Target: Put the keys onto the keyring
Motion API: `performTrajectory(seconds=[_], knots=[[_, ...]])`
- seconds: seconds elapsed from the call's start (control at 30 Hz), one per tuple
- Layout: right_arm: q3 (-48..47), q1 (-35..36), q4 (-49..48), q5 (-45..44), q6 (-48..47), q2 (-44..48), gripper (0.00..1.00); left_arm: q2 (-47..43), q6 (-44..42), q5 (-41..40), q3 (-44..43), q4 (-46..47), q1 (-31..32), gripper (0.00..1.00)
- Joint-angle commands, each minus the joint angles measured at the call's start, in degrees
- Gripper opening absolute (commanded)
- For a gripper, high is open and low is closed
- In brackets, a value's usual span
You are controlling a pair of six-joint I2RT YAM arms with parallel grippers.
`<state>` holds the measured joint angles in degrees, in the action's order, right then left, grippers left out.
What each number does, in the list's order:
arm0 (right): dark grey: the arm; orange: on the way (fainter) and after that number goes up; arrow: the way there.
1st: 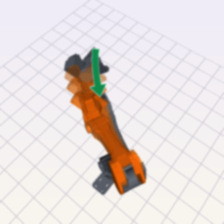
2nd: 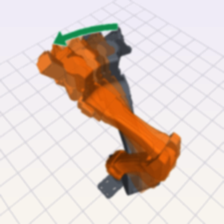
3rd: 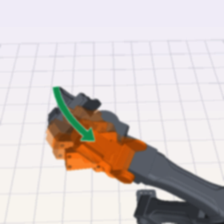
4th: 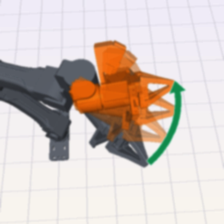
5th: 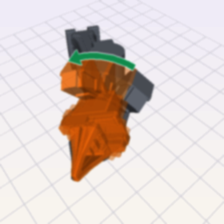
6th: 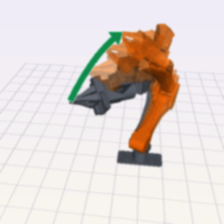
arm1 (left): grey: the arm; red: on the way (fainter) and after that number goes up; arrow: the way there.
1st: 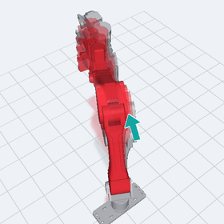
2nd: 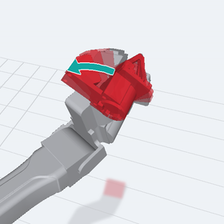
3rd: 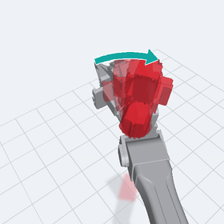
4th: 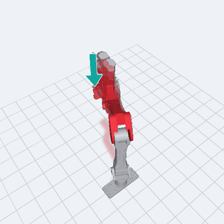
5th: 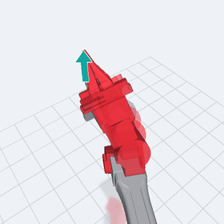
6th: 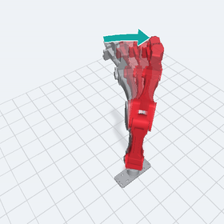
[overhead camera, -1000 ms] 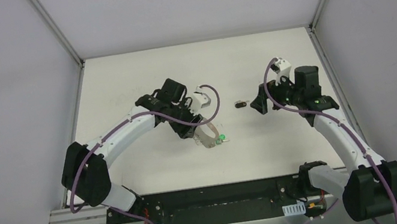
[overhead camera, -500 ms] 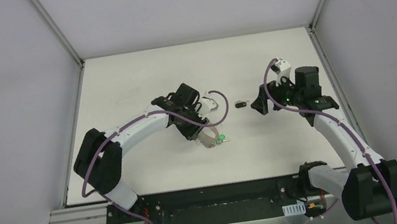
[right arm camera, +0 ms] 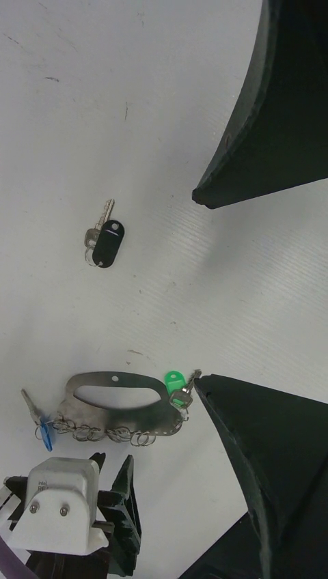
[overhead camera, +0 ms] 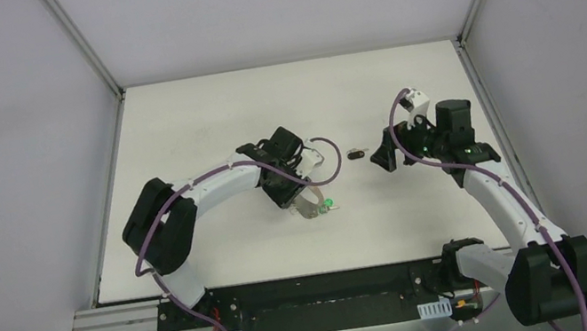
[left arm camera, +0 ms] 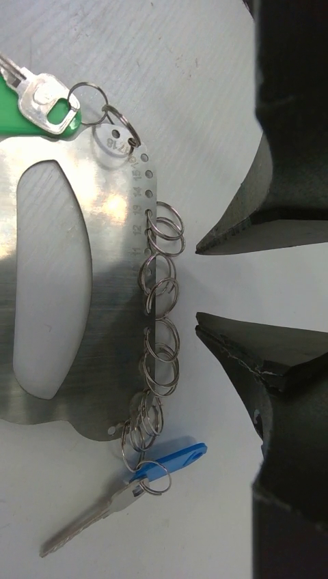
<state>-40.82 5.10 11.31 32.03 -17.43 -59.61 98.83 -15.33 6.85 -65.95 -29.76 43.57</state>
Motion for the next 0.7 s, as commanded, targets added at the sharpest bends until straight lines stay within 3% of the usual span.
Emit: performTrajectory(seconds=[0.0,0.5,0.67], knots=[[0.29,-0.27,-1.07,1.47,-1.37,0.9,0.98,1.95,3.36,-2.55,-2.3,-0.51,0.96,0.41],[0.5,-0.24,-0.95,1.81,-1.98,0.95,0.98,5.05,6.03,-5.0,-1.28,4.01,1.65,0.38],[0.62,-0.27,-1.01,1.81,-2.15,0.99,0.98,4.64,5.51,-5.56,-0.94,5.84,1.69,0.3]])
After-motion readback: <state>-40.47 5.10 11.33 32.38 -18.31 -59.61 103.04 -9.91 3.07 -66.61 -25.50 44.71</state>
